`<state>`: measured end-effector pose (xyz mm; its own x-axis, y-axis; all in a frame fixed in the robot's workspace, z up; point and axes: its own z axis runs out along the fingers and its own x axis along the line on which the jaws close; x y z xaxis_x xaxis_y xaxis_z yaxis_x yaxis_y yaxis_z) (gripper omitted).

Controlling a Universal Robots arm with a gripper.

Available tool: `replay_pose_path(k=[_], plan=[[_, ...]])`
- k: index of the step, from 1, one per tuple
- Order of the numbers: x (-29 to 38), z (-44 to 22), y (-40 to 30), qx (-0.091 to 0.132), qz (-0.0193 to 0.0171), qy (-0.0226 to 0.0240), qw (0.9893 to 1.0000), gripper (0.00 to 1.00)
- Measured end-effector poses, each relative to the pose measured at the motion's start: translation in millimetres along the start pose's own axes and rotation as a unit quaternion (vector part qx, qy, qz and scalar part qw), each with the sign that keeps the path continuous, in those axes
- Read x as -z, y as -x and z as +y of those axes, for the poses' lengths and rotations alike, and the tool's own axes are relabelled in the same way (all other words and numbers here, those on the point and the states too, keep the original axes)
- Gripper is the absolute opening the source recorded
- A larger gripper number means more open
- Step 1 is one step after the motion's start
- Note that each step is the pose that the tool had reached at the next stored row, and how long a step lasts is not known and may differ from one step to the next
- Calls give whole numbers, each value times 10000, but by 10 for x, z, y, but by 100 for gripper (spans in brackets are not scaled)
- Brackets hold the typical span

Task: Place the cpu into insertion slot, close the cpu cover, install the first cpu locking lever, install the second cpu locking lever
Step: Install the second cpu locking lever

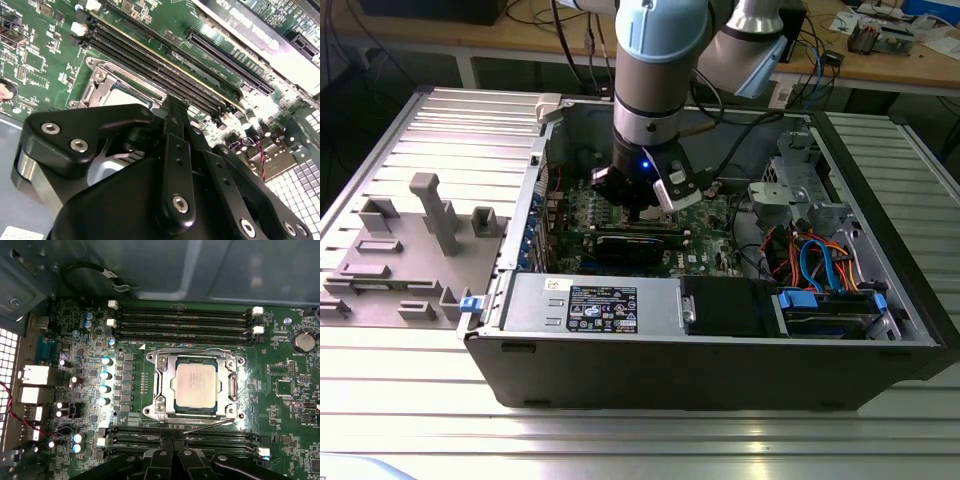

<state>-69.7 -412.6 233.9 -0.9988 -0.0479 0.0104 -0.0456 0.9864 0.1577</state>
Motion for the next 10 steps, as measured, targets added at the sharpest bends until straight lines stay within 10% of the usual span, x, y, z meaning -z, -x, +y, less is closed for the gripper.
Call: replay_pose_path(k=[10], plan=[[-69, -25, -50, -10, 65, 94, 9999, 11]])
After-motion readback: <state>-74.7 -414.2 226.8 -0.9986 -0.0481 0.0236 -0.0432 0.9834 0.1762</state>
